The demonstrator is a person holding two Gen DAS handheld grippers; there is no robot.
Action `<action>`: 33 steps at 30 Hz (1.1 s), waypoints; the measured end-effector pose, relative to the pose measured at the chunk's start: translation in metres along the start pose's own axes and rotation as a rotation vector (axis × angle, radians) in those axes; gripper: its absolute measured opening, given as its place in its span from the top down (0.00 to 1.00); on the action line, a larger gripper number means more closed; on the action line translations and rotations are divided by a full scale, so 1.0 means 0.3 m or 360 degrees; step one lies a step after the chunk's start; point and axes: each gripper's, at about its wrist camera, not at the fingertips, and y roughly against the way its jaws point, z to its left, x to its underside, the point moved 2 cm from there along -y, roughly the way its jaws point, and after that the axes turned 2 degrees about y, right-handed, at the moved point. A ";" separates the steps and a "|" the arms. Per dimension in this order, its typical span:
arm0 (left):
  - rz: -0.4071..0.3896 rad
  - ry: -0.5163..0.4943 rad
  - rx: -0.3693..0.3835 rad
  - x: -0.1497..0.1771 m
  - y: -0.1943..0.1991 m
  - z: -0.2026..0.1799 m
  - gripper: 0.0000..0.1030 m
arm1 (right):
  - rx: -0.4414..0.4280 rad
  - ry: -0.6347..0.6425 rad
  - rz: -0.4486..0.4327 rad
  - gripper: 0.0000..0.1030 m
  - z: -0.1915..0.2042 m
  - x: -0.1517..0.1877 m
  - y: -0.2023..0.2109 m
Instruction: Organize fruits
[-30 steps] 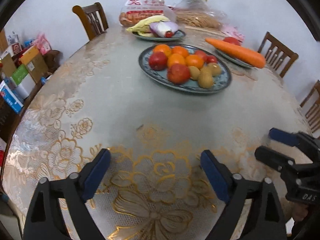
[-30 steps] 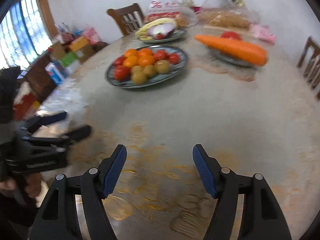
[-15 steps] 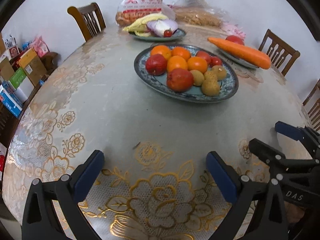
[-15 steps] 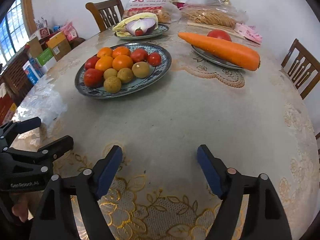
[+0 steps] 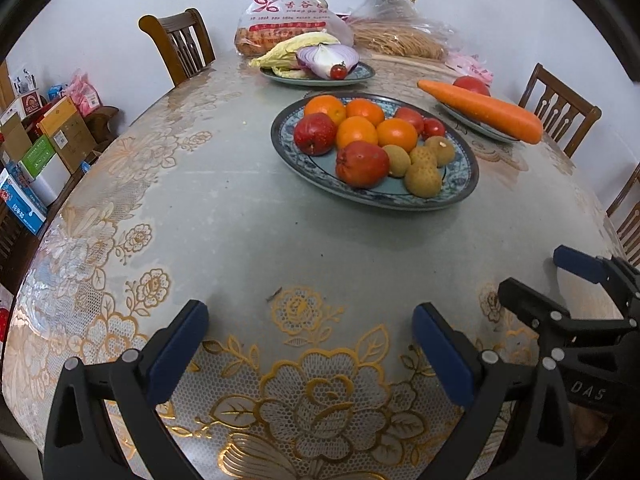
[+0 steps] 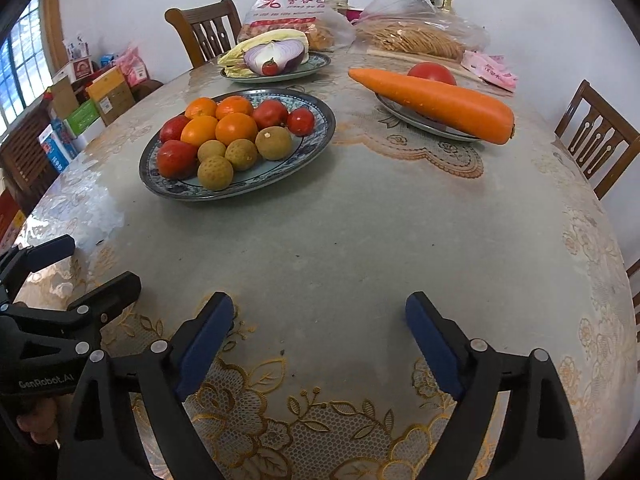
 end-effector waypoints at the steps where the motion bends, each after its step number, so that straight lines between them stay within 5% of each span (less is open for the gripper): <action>1: 0.0000 0.0000 0.0000 0.000 0.000 0.000 0.00 | 0.0001 0.0003 0.0001 0.12 0.000 0.000 0.000; 33: -0.0005 0.0022 -0.0010 -0.003 -0.005 0.009 0.00 | 0.0026 -0.0026 0.0014 0.04 -0.009 -0.005 -0.014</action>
